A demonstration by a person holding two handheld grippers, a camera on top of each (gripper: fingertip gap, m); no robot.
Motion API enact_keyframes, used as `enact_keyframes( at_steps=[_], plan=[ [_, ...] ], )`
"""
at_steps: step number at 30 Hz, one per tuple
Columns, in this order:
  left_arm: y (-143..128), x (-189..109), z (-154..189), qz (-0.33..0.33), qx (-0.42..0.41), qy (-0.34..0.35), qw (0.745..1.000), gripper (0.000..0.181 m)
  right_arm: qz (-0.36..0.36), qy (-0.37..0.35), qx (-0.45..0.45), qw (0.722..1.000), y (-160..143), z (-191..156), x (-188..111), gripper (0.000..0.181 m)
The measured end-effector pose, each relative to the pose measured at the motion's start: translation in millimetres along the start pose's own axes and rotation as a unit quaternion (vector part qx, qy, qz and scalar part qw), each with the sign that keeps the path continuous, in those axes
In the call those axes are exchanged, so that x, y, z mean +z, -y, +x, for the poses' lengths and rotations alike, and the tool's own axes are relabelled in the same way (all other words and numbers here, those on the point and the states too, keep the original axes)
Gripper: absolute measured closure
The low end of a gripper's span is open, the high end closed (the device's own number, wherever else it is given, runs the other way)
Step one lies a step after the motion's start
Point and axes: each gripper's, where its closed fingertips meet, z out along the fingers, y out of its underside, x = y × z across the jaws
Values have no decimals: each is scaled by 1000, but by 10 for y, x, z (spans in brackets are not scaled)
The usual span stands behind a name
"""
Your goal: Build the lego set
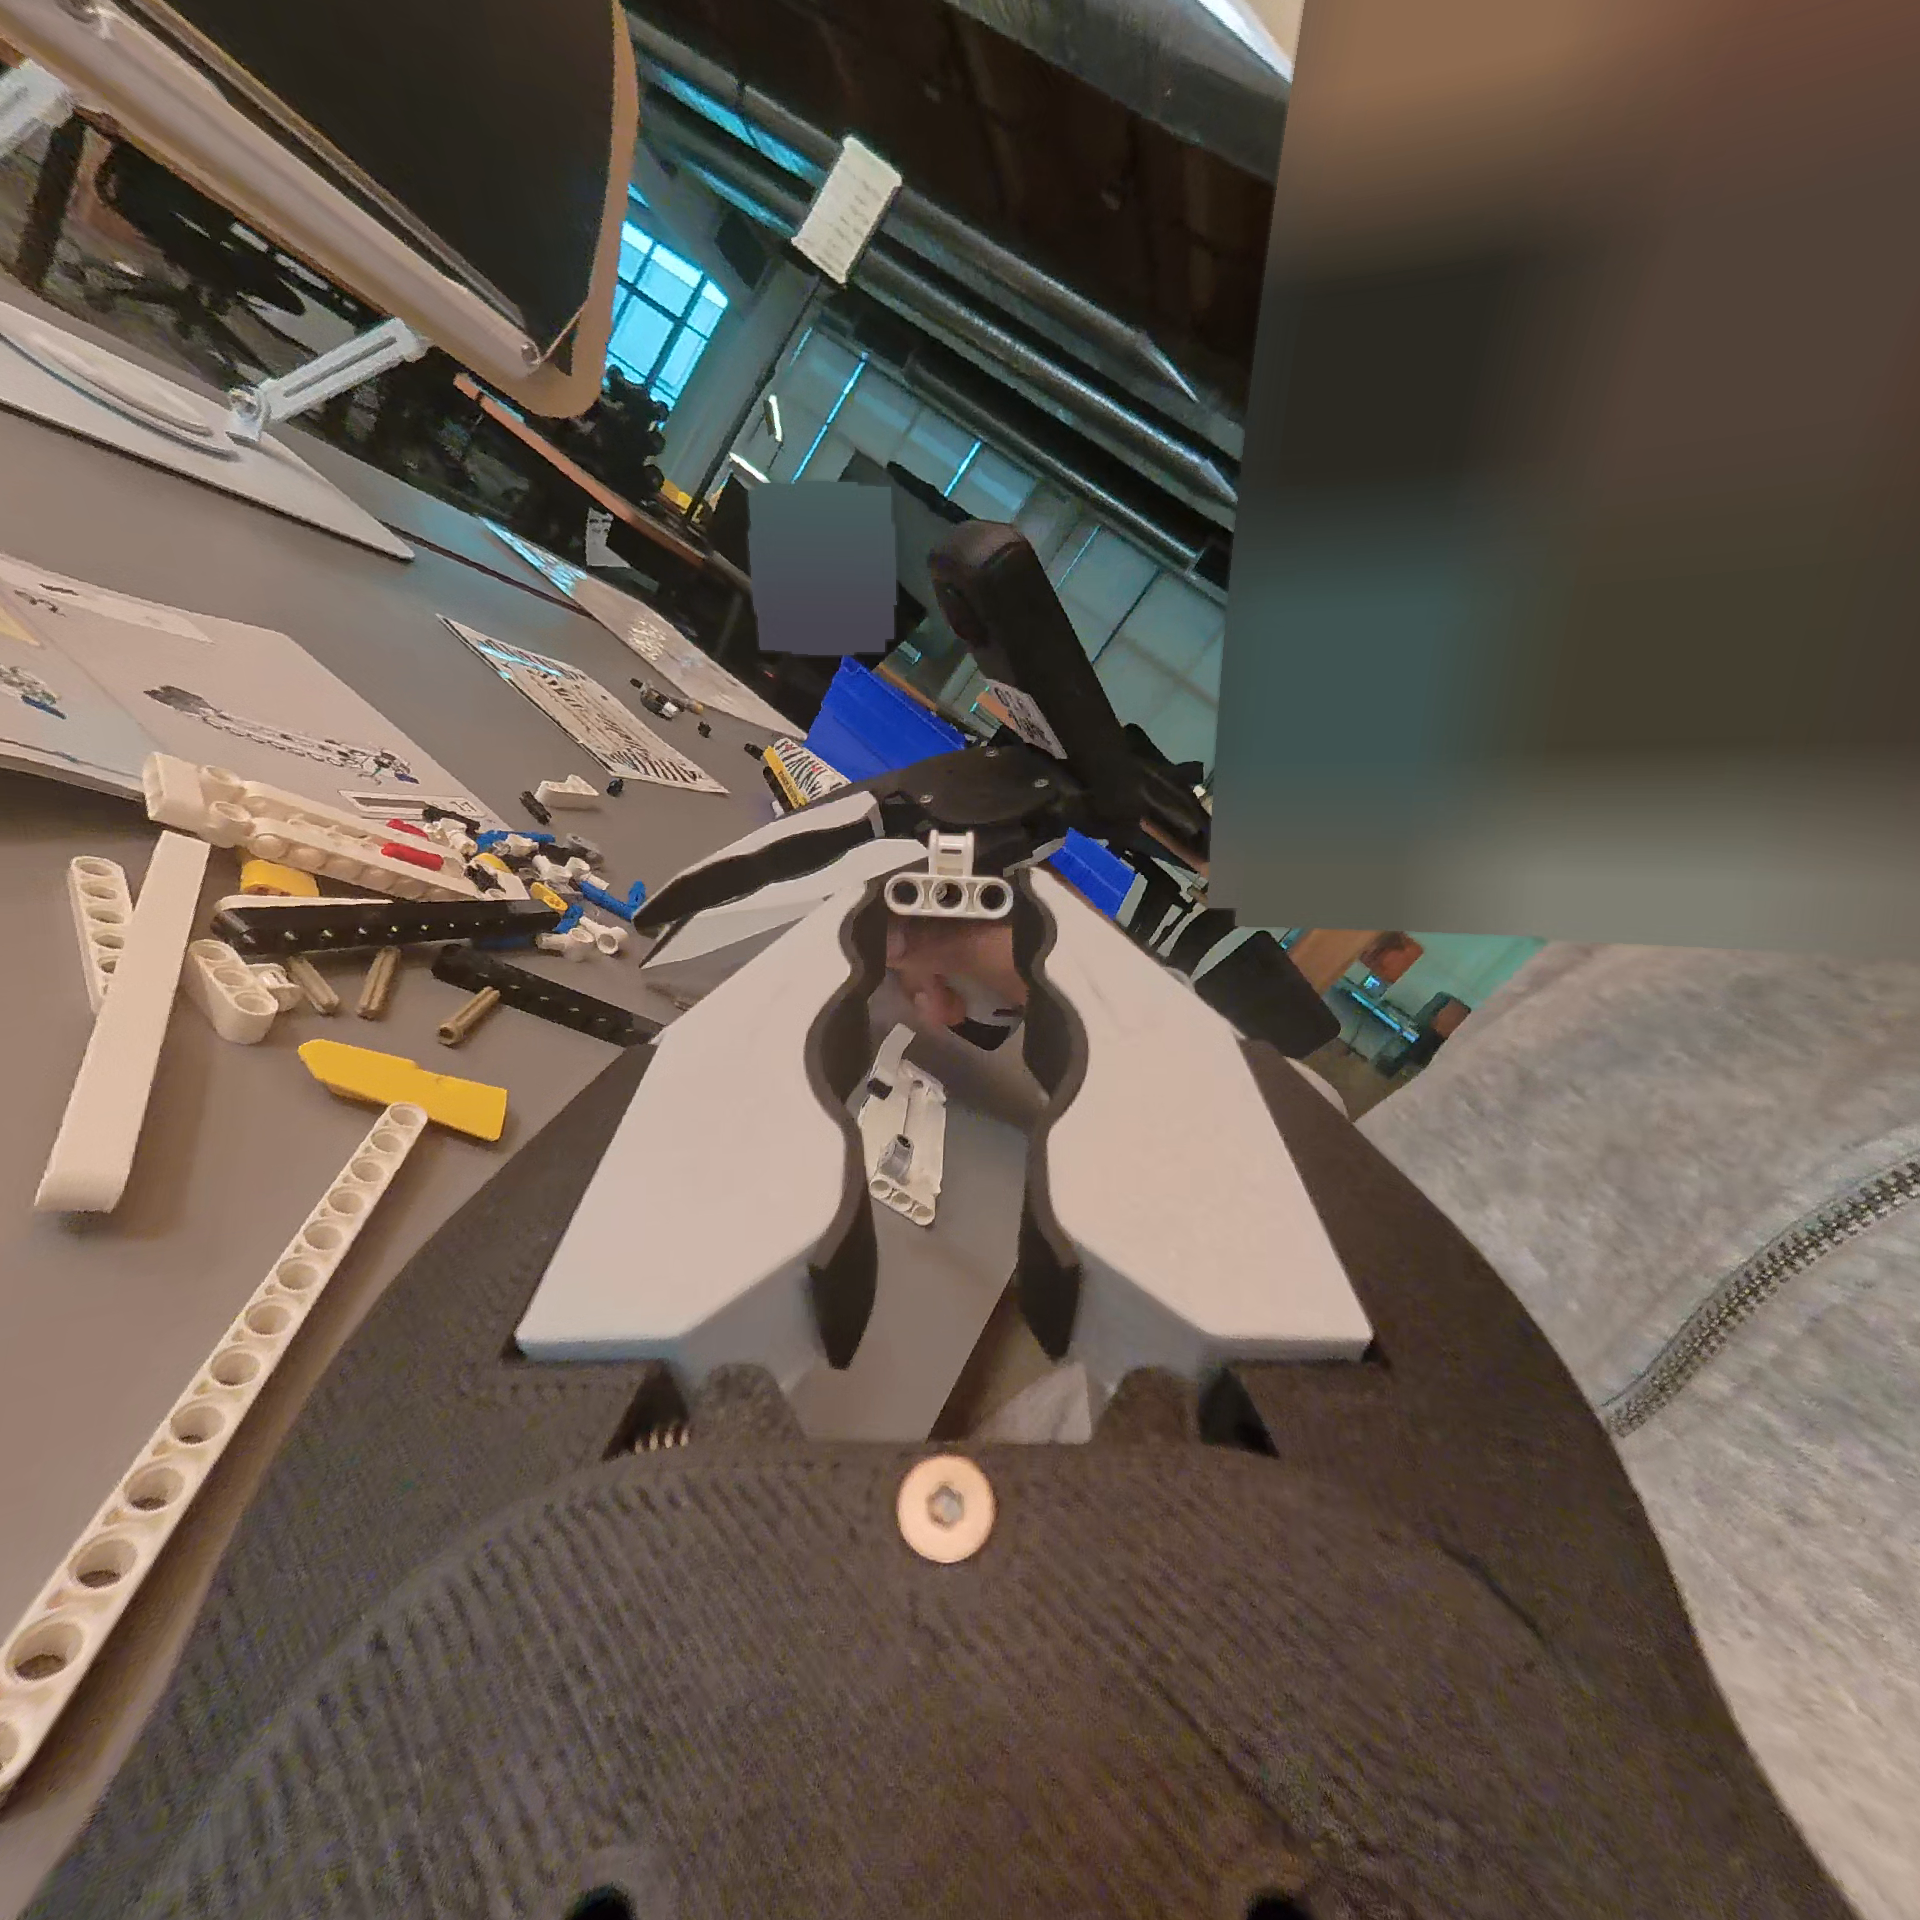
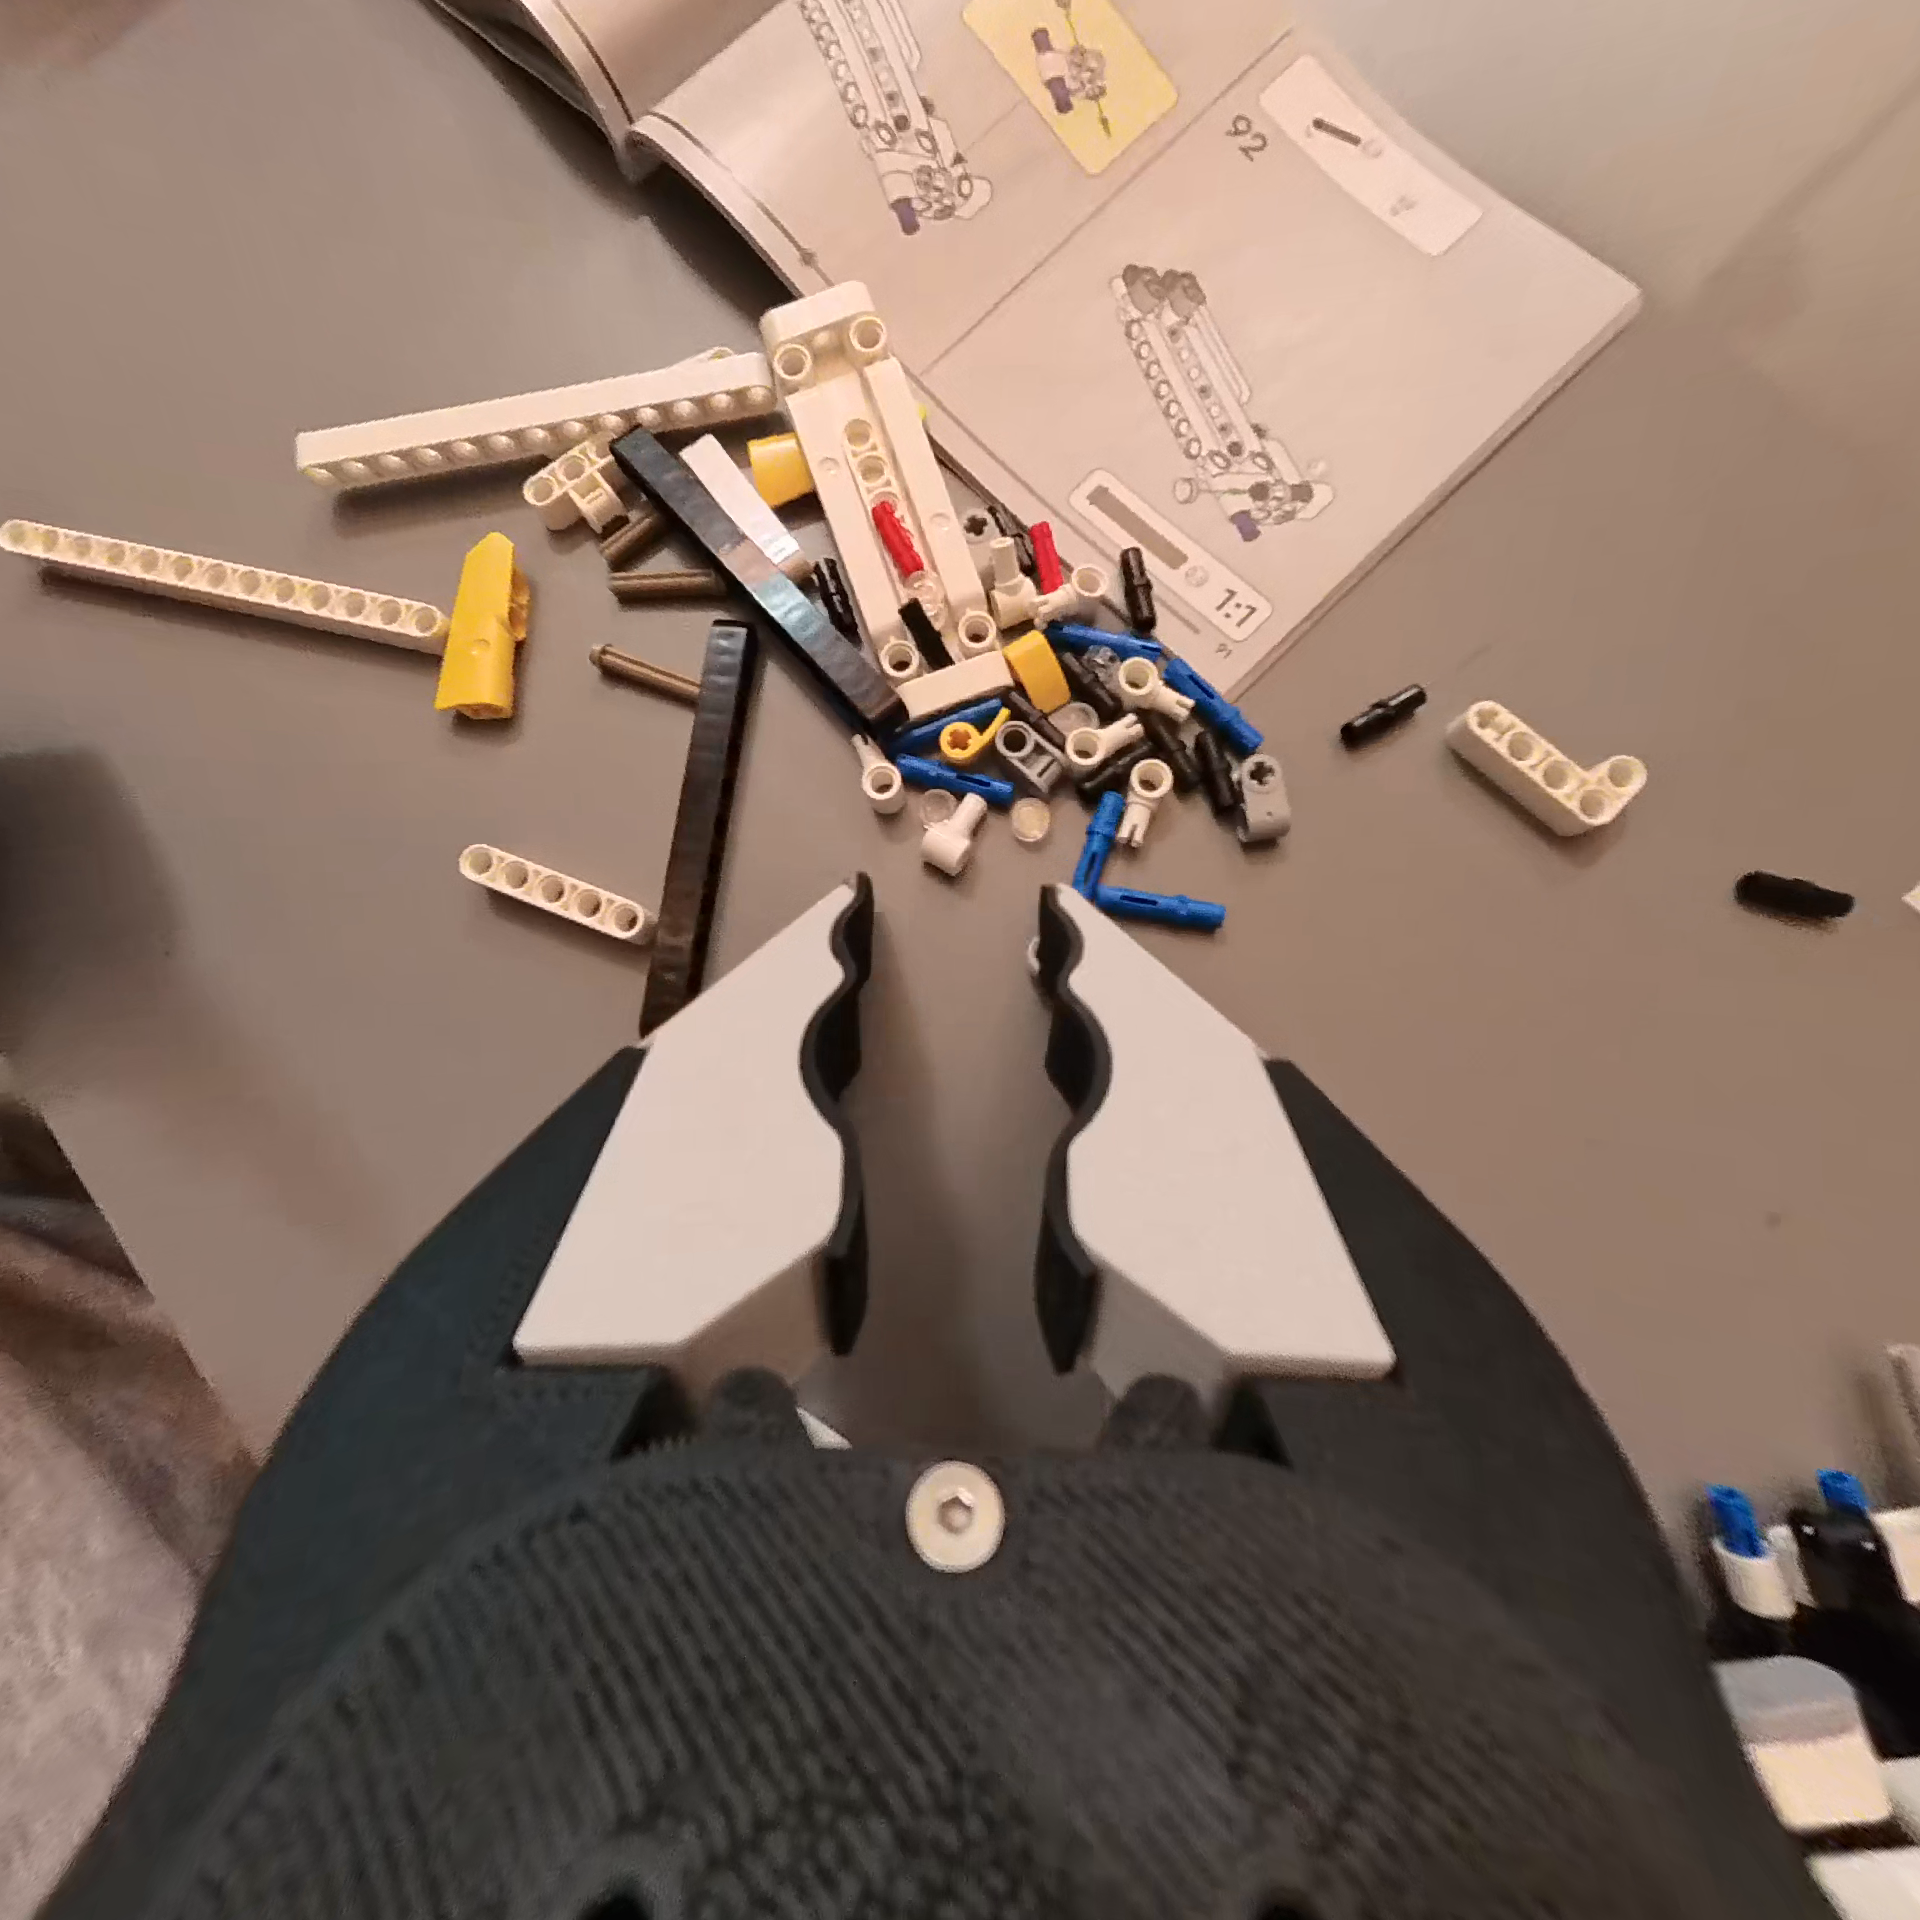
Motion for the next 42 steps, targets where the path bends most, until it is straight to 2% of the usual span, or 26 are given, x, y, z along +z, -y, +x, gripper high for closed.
enact_keyframes(
  at_steps=[11,18,23,29,36,42],
  plan=[
    [-1,5,-21,-2,-7,2,1000,160,-7,-13,18,1000,7,121,-2,149],
    [-1,4,-24,-2,-8,2,1000,160,23,-32,-15,999,206,166,-44,156],
    [2,0,-29,-1,-12,1,1000,160,-5,-24,-13,1000,187,192,40,165],
    [20,-12,-34,7,-10,5,1000,160,-41,-55,-36,997,58,256,45,170],
    [14,-8,-36,6,-6,7,1000,160,-45,-30,-3,999,-103,198,-76,173],
    [6,-3,-37,5,-2,10,1000,160,-33,20,8,999,-124,-2,-140,173]
  ],
)
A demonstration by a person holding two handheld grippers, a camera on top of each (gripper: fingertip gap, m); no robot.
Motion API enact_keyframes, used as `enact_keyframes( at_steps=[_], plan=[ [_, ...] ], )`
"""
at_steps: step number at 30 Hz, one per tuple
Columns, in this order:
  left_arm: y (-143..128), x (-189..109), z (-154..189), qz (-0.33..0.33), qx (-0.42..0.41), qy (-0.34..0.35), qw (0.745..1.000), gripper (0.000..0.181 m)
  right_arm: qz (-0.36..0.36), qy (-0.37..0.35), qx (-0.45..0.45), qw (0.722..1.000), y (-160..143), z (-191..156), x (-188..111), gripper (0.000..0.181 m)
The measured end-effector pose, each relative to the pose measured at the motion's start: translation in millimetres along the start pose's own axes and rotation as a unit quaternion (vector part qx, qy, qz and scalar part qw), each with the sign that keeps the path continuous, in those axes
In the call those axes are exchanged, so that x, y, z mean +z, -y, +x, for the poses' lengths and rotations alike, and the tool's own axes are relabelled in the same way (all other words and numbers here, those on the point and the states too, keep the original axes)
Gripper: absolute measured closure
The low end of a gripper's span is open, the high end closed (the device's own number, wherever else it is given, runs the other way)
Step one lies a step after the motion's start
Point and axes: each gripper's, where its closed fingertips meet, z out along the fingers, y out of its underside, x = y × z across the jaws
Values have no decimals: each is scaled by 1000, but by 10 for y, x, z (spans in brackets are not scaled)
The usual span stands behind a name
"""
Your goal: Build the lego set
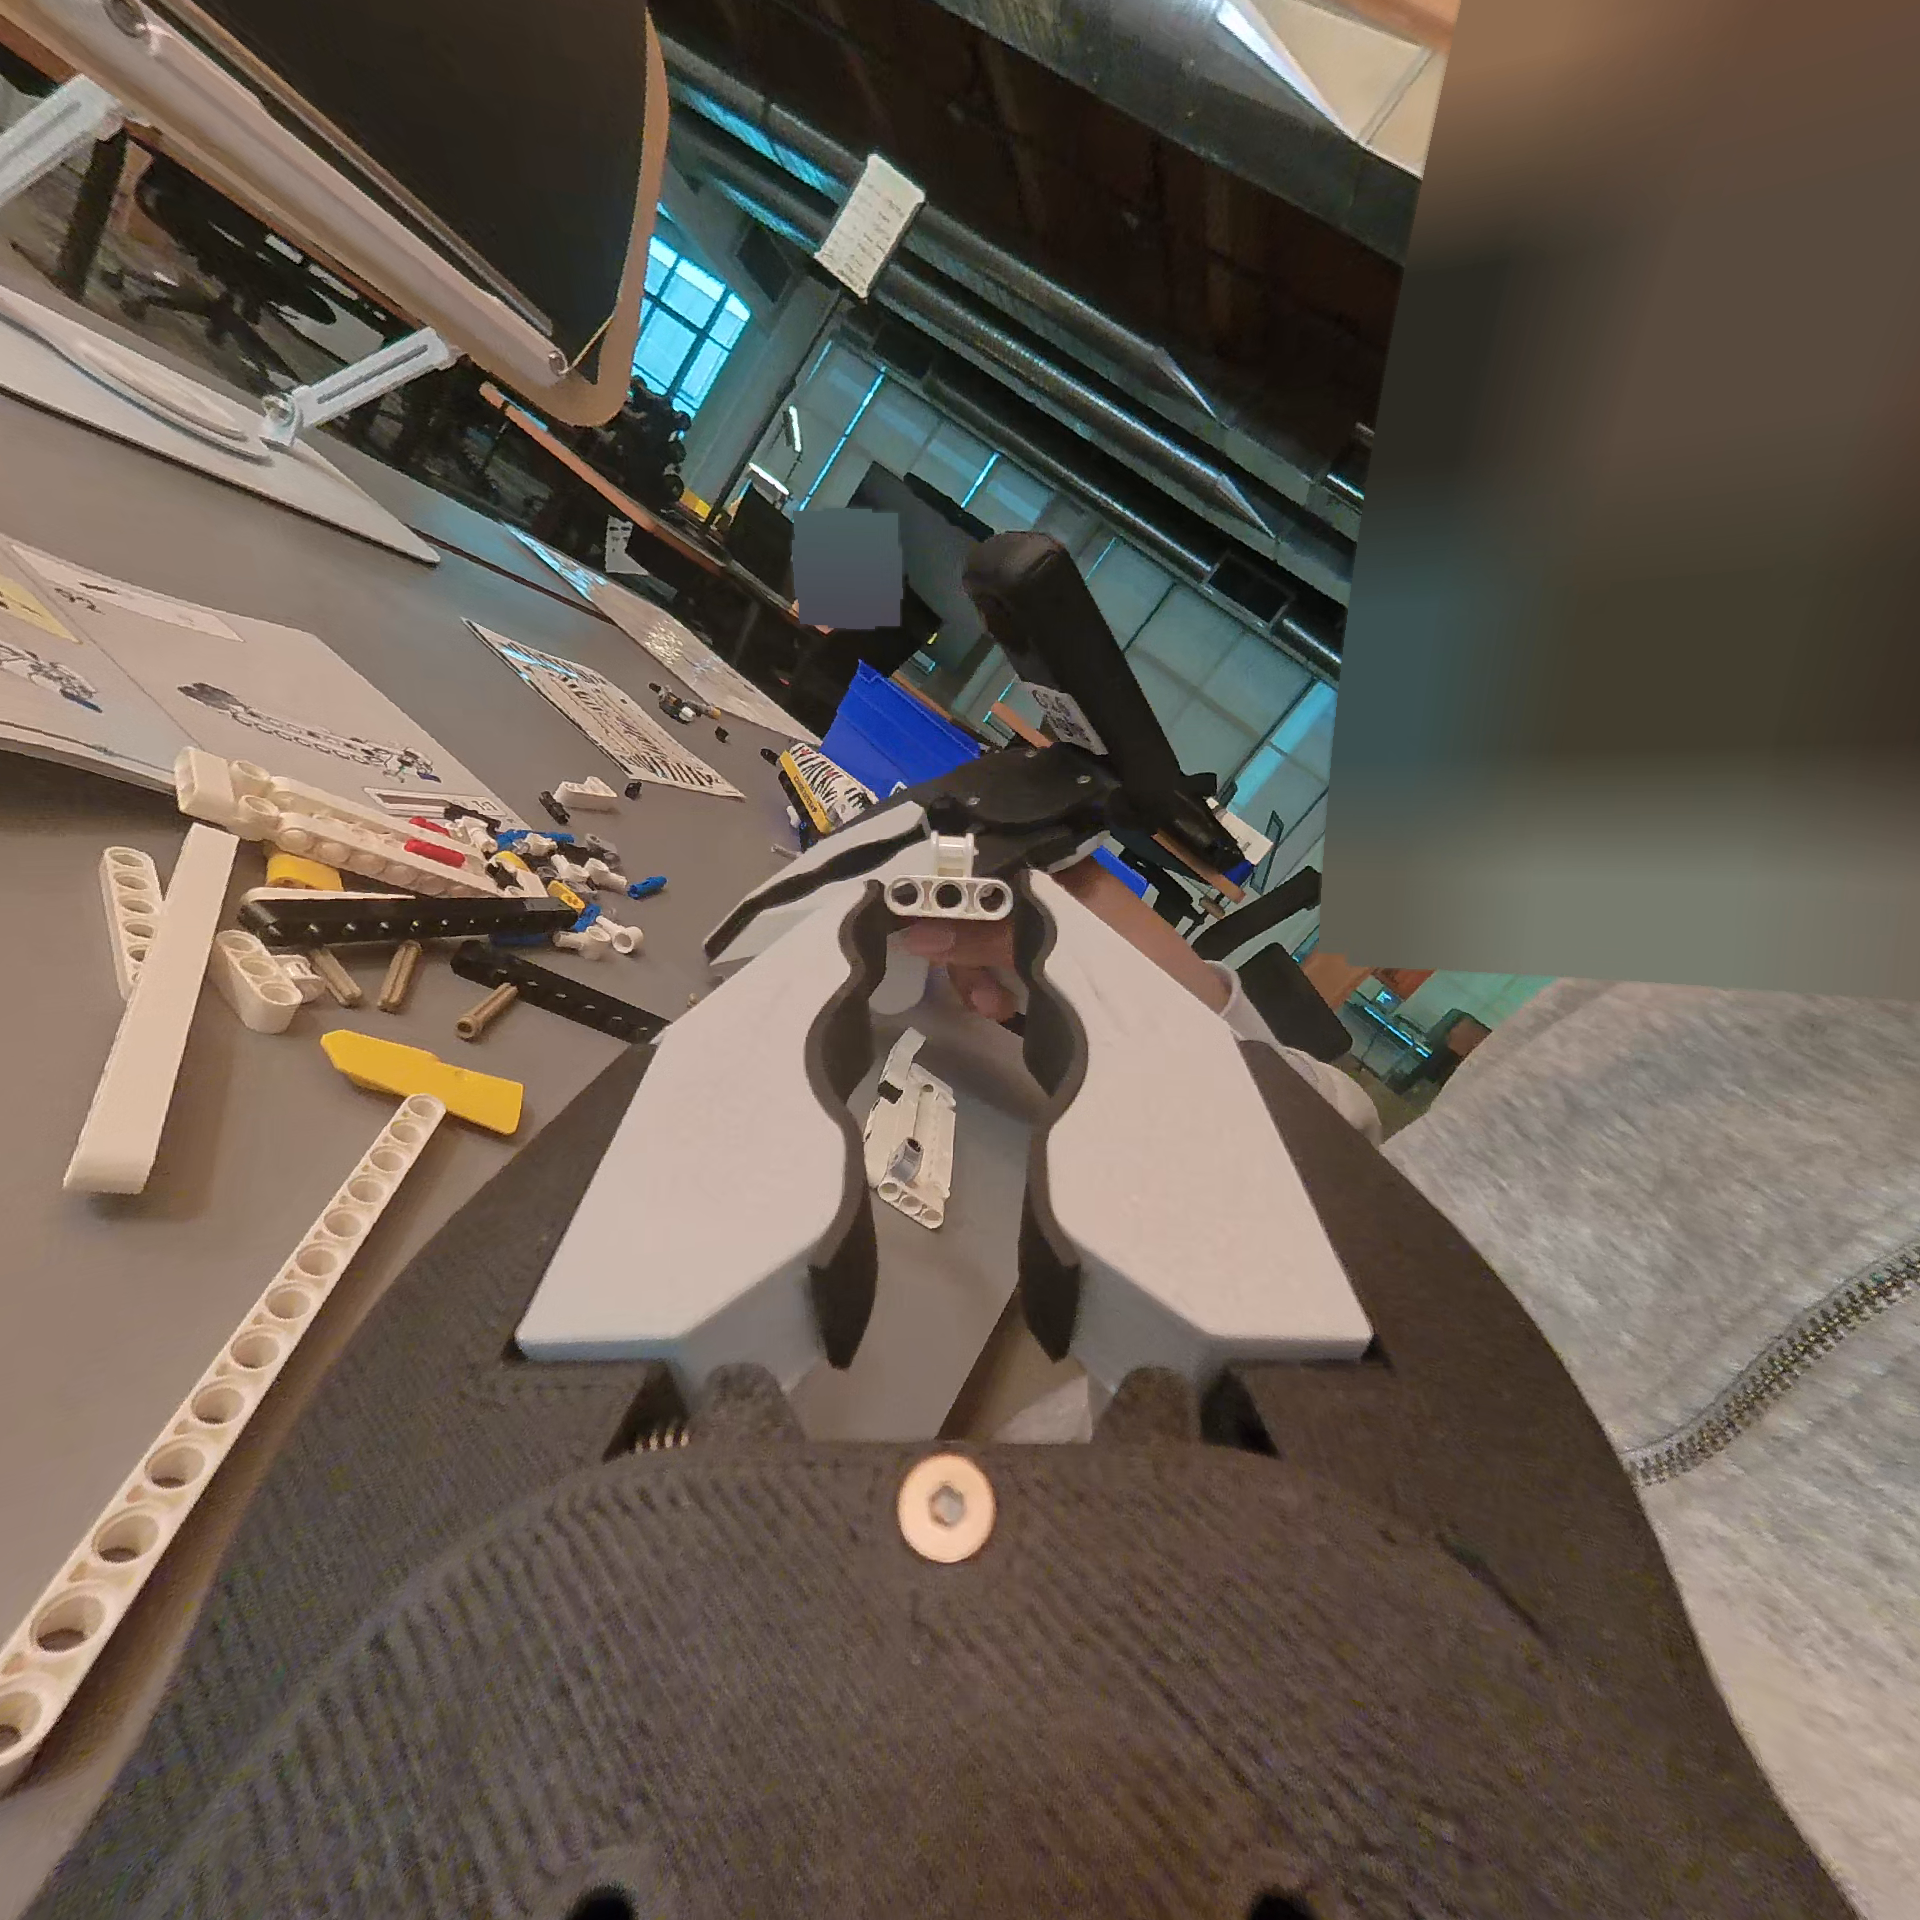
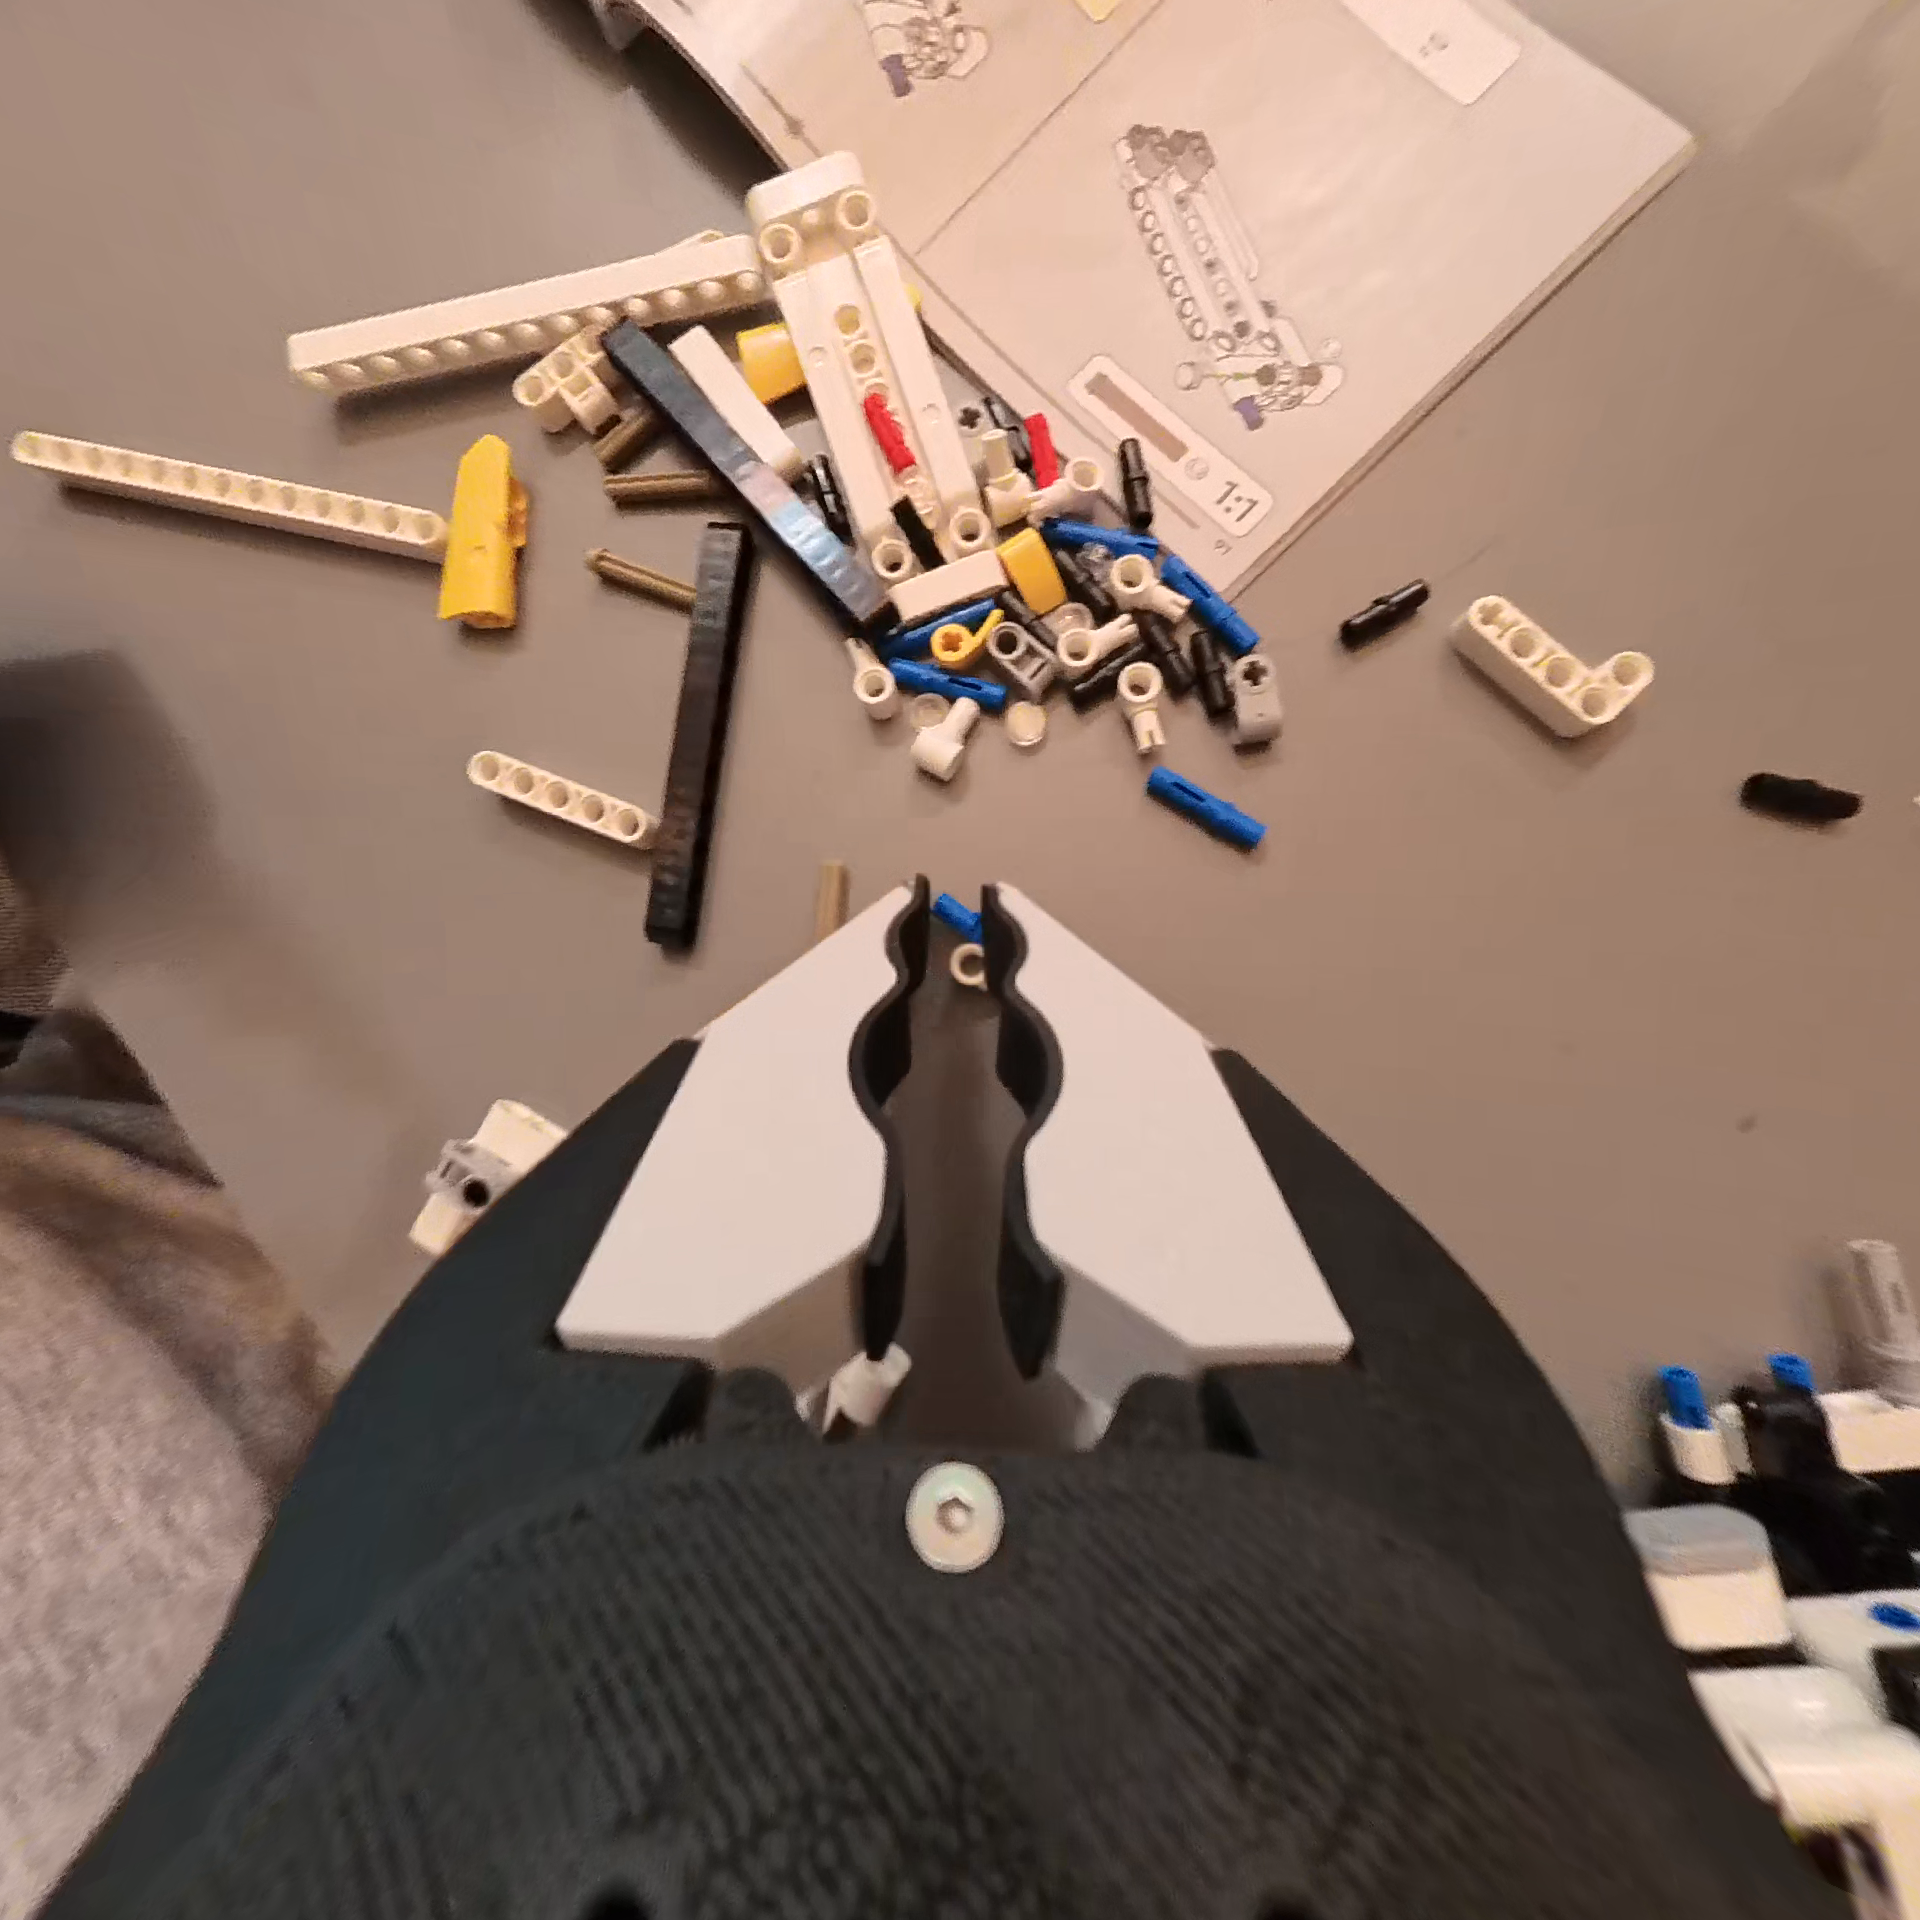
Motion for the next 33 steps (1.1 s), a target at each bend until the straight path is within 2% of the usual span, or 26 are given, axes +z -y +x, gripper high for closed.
enact_keyframes(
  at_steps=[3,15,23,28,33],
  plan=[
    [-4,2,0,-1,2,1,1000,160,18,10,7,1000,38,-37,-52,173],
    [-9,5,-3,-2,4,3,1000,160,16,-42,13,999,-77,115,-162,173],
    [-12,6,-3,-3,4,4,1000,160,4,-76,9,997,-164,175,-318,162],
    [-12,6,-4,-3,3,3,1000,160,-18,-87,16,996,-309,242,-370,163],
    [-17,10,-5,-4,4,4,1000,160,-54,-69,31,996,-463,159,-342,165]
  ],
)
